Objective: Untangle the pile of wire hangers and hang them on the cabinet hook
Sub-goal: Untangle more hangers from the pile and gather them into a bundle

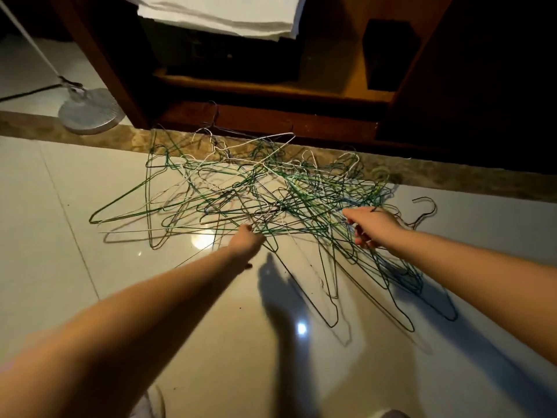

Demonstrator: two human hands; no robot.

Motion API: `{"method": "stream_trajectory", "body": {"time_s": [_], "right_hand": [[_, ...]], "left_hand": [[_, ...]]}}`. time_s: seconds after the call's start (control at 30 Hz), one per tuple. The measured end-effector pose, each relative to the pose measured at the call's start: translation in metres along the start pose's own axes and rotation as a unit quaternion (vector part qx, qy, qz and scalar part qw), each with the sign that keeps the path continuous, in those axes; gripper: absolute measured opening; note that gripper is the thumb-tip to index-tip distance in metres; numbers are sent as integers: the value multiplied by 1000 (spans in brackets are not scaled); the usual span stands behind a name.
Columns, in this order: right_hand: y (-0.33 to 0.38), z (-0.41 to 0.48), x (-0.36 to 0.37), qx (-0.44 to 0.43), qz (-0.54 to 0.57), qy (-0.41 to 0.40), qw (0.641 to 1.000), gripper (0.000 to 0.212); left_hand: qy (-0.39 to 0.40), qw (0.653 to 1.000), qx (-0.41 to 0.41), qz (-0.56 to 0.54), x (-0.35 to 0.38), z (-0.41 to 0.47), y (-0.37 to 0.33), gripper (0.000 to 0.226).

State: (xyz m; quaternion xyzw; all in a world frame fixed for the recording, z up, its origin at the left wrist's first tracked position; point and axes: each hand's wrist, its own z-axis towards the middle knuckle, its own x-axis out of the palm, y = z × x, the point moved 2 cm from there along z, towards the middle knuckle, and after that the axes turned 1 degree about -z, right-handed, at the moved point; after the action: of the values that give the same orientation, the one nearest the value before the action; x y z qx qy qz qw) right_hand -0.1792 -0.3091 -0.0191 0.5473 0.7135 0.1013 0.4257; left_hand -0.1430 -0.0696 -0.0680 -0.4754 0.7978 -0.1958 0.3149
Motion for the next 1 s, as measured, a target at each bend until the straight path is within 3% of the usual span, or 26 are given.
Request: {"method": "stream_trajectory", "body": {"time_s": [0.13,0.27,0.43,0.6,0.8,1.0], "right_hand": [[0,9,12,-2,73,29,997,28],[-10,14,3,-11,152,-23,988,31],[-27,18,-26,-16,169,-92,981,33],[-28,20,-33,-8,143,-101,985,35],[-19,26,-38,19,121,-128,984,20],[-28,31,-34,-4,127,-66,990,34]], "left_hand": [[42,992,-48,-108,48,9,29,24],[62,973,-72,-212,68,16,25,6],[52,933,-93,-345,60,13,18,26],[71,936,-93,-333,57,2,23,22],[72,949,-71,-298,43,7,18,23],[56,946,-74,-309,32,13,13,20]]}}
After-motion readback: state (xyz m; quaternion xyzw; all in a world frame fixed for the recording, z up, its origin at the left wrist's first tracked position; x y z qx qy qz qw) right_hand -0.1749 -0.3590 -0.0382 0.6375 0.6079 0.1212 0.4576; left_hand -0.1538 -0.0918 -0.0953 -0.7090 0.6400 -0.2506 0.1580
